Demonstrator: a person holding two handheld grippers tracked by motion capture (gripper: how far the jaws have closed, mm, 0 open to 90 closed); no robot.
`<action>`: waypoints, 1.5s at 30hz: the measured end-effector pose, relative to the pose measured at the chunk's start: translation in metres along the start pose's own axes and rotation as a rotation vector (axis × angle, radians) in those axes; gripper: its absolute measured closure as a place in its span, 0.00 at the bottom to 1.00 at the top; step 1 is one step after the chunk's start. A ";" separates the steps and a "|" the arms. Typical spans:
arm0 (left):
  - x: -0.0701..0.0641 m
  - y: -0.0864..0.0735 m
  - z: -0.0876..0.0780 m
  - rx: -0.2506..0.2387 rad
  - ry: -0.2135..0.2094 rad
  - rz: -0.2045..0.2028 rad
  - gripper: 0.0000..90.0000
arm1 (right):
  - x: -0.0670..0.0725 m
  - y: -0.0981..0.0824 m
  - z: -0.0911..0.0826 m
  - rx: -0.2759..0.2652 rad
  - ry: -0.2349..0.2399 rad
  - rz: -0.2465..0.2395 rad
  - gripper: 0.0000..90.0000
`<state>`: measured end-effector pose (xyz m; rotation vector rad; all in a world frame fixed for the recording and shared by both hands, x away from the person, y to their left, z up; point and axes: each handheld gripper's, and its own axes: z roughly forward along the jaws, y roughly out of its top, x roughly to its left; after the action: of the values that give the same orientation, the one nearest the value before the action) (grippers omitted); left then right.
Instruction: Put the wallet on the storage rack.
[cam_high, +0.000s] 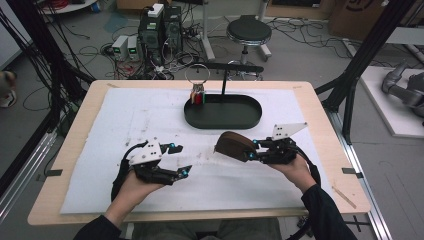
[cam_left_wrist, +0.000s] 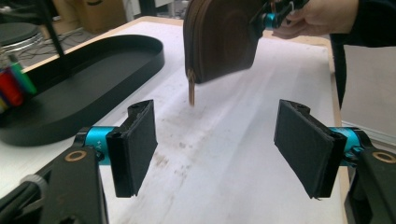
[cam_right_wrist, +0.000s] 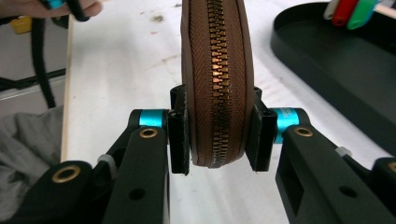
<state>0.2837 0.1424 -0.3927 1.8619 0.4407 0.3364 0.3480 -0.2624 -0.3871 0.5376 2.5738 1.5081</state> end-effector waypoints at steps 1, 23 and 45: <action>0.000 -0.001 -0.004 -0.002 0.012 -0.001 0.32 | -0.001 0.001 -0.001 -0.003 -0.005 0.003 0.75; 0.005 -0.018 -0.043 -0.076 0.126 -0.001 0.30 | -0.045 0.052 0.001 -0.026 -0.158 0.028 0.75; 0.004 -0.021 -0.038 -0.078 0.106 0.007 0.30 | -0.081 0.074 0.059 0.080 -0.261 0.076 0.75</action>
<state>0.2675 0.1827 -0.4004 1.7754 0.4872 0.4526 0.4577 -0.2101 -0.3600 0.7930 2.4429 1.2631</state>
